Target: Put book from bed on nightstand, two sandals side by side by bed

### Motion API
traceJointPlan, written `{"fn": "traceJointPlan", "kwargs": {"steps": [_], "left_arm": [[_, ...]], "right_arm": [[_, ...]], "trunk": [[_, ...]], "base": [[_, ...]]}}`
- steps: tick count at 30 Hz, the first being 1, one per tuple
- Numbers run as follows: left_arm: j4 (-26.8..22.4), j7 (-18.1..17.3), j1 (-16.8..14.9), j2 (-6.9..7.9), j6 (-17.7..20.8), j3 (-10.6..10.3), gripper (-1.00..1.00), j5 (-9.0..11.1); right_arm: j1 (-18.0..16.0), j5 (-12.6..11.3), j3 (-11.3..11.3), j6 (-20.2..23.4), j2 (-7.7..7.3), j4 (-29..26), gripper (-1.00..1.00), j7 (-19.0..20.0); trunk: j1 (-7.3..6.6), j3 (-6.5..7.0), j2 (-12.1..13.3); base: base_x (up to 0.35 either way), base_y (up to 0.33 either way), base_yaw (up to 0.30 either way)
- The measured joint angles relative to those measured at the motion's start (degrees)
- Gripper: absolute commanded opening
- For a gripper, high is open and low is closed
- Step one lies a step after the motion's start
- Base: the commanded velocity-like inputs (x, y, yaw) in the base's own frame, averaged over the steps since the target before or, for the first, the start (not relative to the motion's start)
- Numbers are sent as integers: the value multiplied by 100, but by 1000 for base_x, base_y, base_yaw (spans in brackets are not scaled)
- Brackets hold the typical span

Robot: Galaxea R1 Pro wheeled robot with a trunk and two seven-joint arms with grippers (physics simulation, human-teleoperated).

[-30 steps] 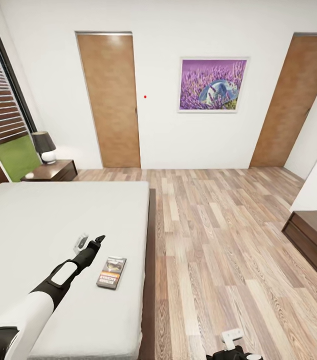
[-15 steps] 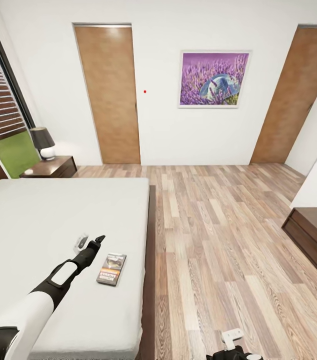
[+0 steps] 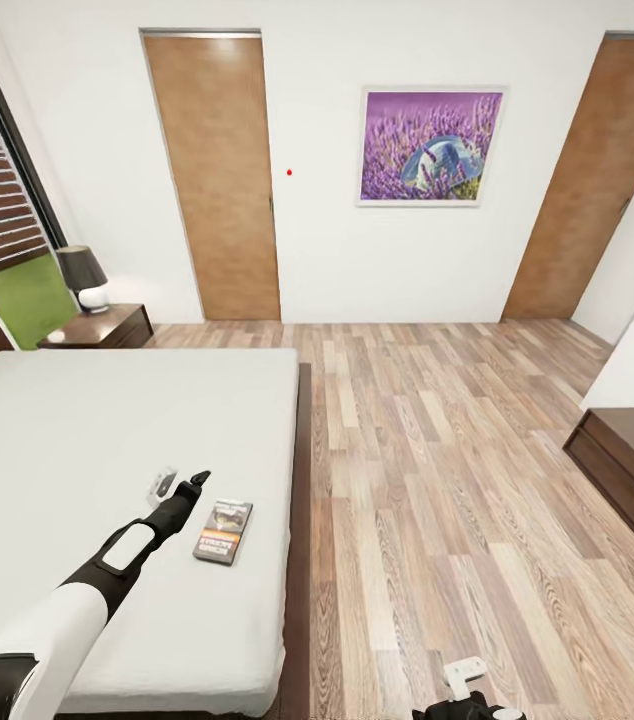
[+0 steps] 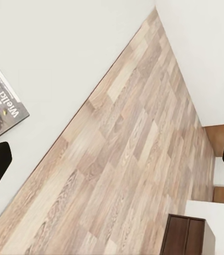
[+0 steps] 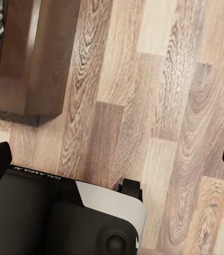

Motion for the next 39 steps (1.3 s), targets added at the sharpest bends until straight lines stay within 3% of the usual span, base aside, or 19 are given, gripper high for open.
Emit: {"fn": "traceJointPlan", "kwargs": {"steps": [20, 29, 39], "left_arm": [[-15, 6, -14, 19, 80, 7, 100, 14], [-58, 10, -38, 365, 228, 16, 100, 41], [-200, 13, -73, 459, 313, 11, 100, 32]], "right_arm": [[0, 2, 3, -6, 5, 0, 100, 0], [1, 0, 266, -9, 41, 6, 100, -32], [0, 0, 408, -9, 54, 9, 100, -57]], "trunk": [[0, -188, 0], [0, -272, -1], [0, -366, -1]], "base": [[0, 0, 0], [0, 0, 0], [0, 0, 0]]}}
